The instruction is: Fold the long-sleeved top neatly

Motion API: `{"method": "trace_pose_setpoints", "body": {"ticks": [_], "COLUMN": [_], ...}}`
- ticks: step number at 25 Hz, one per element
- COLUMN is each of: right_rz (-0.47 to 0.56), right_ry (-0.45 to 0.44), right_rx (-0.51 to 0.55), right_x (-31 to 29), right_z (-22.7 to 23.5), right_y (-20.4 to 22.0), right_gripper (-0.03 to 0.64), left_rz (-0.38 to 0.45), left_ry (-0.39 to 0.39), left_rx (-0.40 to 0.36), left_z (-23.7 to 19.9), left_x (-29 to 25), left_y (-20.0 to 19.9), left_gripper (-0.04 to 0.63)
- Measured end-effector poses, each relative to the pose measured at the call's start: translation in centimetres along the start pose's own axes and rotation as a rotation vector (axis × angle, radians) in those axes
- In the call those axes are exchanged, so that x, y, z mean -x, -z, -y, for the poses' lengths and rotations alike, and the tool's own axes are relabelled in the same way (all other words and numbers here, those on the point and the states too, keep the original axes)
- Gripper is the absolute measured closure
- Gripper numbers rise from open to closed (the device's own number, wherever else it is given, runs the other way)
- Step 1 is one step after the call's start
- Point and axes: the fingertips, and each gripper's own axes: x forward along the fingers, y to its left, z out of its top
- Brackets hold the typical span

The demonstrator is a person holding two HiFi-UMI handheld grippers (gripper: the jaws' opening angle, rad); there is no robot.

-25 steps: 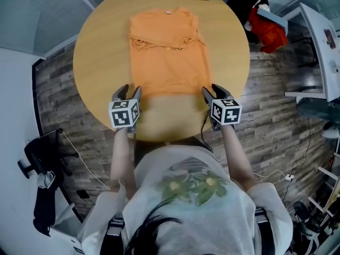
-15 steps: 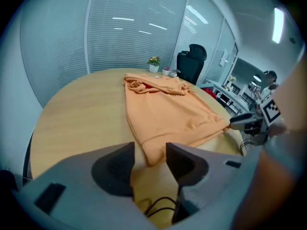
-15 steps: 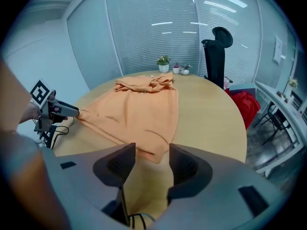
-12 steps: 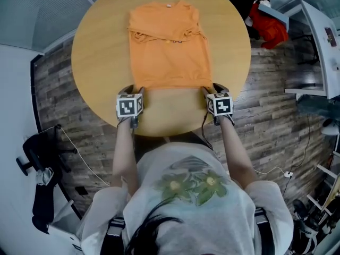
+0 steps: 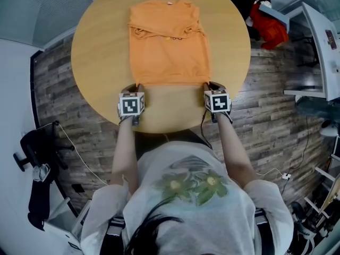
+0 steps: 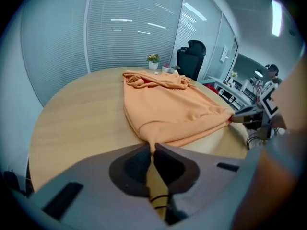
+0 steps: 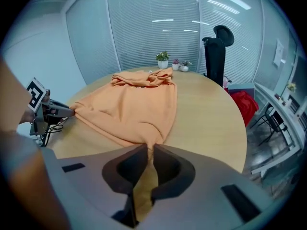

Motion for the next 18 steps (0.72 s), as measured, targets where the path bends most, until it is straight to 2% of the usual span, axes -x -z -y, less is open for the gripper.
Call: {"method": "trace_pose_setpoints", "body": {"ticks": [10, 18], "right_rz": [0.107, 0.140], "right_ry": [0.009, 0.009], "right_rx": [-0.056, -0.098], "right_x": [4.0, 7.8], "right_z": [-1.1, -3.4], "right_y": [-1.5, 0.6], "right_gripper": [0.574, 0.574], "left_rz": [0.098, 0.136], "left_ry": [0.015, 0.050], "left_rx": [0.008, -0.003], "left_z": [0.2, 0.4], "left_x": [4.0, 8.5], "left_y": [-1.3, 0.7], "left_gripper": [0.575, 0.575]}}
